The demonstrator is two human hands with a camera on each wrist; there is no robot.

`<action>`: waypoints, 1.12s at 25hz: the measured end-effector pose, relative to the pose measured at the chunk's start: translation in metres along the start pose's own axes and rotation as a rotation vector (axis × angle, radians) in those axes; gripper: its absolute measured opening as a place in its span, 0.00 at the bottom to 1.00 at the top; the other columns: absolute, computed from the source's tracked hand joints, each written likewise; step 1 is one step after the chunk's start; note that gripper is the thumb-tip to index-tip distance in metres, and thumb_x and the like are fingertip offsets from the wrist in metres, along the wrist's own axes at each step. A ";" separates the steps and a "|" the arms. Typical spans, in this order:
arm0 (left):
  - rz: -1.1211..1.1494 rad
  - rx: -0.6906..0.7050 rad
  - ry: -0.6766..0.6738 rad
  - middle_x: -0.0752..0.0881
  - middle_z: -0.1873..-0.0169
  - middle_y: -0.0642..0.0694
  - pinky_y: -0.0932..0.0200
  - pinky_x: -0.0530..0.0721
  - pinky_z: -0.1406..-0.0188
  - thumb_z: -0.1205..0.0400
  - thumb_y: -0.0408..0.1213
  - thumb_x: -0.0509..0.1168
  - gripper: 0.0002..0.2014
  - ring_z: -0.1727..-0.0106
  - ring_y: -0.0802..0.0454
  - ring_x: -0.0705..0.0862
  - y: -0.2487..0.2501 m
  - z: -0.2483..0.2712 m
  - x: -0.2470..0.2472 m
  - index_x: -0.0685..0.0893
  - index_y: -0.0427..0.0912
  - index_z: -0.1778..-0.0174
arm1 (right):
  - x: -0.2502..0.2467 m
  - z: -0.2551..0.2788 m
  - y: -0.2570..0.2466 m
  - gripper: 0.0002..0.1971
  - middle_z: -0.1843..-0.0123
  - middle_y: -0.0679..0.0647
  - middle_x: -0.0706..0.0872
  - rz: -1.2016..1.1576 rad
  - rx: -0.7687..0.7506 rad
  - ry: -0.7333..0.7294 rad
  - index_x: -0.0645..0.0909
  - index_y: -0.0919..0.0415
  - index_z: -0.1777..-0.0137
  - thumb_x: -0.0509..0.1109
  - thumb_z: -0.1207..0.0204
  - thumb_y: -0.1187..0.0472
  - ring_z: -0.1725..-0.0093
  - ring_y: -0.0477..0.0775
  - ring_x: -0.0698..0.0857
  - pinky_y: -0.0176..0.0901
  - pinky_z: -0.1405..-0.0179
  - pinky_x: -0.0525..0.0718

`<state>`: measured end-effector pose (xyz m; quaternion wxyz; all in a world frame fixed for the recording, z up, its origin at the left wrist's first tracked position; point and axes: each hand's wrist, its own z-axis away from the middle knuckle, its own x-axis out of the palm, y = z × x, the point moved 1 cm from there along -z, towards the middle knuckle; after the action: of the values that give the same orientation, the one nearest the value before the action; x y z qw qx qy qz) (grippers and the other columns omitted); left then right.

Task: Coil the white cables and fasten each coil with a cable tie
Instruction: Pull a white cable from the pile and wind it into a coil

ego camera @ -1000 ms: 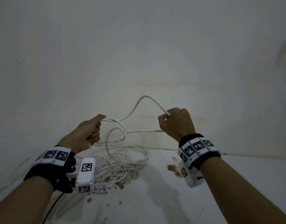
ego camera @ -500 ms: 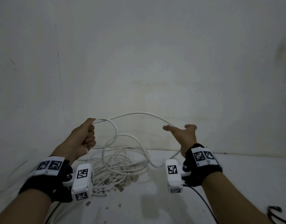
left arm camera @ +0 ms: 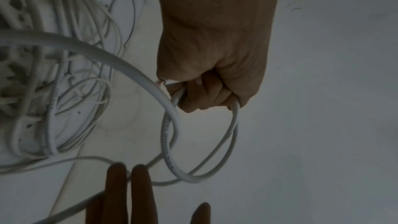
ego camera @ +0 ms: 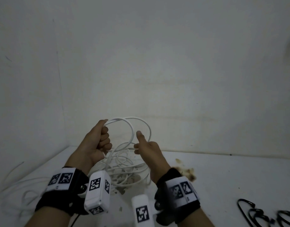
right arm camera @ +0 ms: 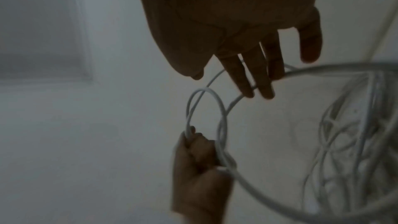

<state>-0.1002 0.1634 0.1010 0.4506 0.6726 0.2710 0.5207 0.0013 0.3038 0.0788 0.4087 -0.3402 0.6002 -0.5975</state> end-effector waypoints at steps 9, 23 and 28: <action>0.046 0.003 0.071 0.55 0.87 0.53 0.69 0.55 0.87 0.15 0.47 0.64 0.26 0.88 0.57 0.53 -0.016 -0.010 -0.016 0.61 0.49 0.77 | -0.029 -0.023 -0.002 0.19 0.70 0.57 0.78 -0.814 0.079 0.076 0.69 0.60 0.63 0.50 0.08 0.59 0.66 0.60 0.82 0.58 0.61 0.83; 0.033 0.135 0.447 0.61 0.90 0.56 0.74 0.54 0.89 0.15 0.51 0.63 0.22 0.90 0.60 0.56 -0.006 -0.029 -0.115 0.63 0.50 0.71 | -0.127 -0.032 -0.046 0.31 0.69 0.58 0.85 0.838 -0.466 0.298 0.83 0.69 0.64 0.58 0.13 0.42 0.64 0.60 0.84 0.40 0.68 0.73; 0.030 0.128 0.271 0.59 0.89 0.56 0.71 0.54 0.89 0.12 0.57 0.53 0.23 0.90 0.59 0.55 -0.002 -0.037 -0.077 0.61 0.50 0.71 | -0.080 0.020 -0.056 0.21 0.72 0.46 0.79 0.883 -0.664 0.150 0.83 0.64 0.55 0.59 0.12 0.49 0.70 0.48 0.78 0.39 0.69 0.72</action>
<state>-0.1584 0.1121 0.0658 0.3582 0.6275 0.3519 0.5951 0.0494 0.3640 0.1421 0.4474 -0.1236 0.8691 -0.1709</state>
